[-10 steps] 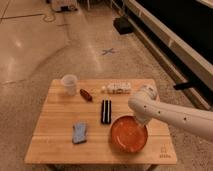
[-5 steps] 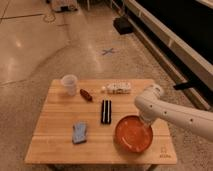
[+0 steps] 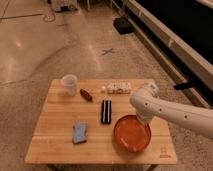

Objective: Drag the ceramic bowl in a circle

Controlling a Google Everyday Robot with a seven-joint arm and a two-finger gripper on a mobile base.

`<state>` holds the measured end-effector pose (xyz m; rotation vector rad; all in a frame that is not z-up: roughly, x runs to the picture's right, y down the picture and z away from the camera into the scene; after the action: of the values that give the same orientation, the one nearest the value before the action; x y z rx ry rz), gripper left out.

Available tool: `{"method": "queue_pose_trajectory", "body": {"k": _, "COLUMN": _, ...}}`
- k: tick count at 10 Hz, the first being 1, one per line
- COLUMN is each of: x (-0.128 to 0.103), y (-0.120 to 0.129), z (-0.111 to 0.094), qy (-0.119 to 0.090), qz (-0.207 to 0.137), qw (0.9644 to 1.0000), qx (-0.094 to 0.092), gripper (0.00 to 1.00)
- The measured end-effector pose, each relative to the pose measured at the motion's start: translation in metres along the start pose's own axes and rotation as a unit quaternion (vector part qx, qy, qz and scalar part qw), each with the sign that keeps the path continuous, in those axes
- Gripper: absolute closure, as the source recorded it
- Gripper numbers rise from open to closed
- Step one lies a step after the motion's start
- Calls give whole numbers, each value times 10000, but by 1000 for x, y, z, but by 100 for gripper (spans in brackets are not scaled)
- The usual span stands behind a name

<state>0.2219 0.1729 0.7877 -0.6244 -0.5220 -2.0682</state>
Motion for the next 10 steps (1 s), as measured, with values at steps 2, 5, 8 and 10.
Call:
{"method": "queue_pose_trajectory", "body": {"k": 2, "x": 3, "y": 0, "z": -1, "qy": -35, "qz": -119, "qw": 9999, "qx": -35, "gripper": 82}}
{"method": "queue_pose_trajectory", "body": {"k": 5, "x": -7, "y": -4, "z": -4, "qy": -87, "qz": -270, "qw": 9996, "qx": -59, "gripper": 62}}
{"method": "queue_pose_trajectory", "body": {"k": 8, "x": -12, "y": 5, "z": -3, "qy": -125, "qz": -376, "qw": 9992, "qx": -87, "gripper": 62}}
{"method": "queue_pose_trajectory", "body": {"k": 10, "x": -8, "y": -8, "z": -8, "qy": -160, "qz": -480, "qw": 9987, "qx": -115, "gripper": 62}}
